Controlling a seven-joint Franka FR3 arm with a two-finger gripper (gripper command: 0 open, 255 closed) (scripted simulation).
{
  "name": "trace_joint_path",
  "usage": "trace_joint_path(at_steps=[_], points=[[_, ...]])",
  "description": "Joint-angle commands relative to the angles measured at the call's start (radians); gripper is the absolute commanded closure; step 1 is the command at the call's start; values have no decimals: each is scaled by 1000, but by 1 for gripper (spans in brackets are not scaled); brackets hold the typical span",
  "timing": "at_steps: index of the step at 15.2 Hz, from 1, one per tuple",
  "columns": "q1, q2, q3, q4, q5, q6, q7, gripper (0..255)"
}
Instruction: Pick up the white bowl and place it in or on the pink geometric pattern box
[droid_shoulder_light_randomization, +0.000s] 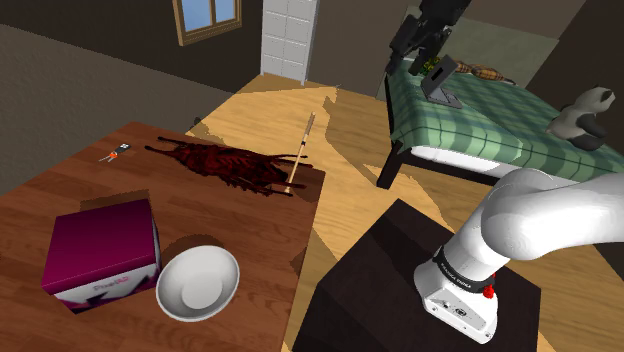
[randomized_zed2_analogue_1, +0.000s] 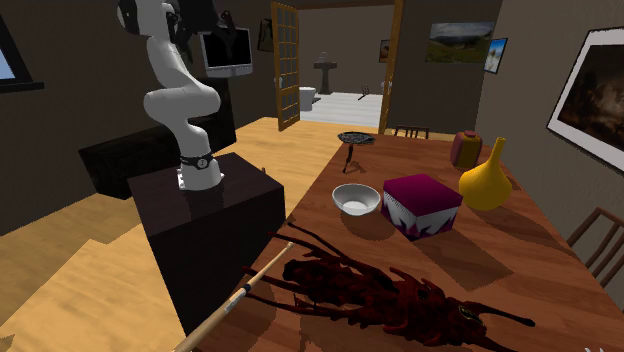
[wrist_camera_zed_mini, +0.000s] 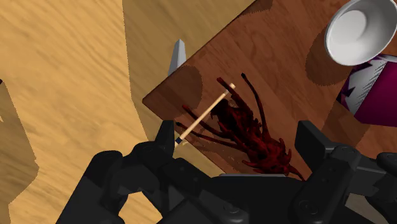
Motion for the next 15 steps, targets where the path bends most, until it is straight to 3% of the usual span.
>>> trace_joint_path(at_steps=[1, 8, 15], points=[[0, 0, 0, 0, 0, 0, 0, 0], [32, 11, 95, -183, 63, 193, 87, 0], [74, 97, 202, -310, 130, 409, 175, 0]])
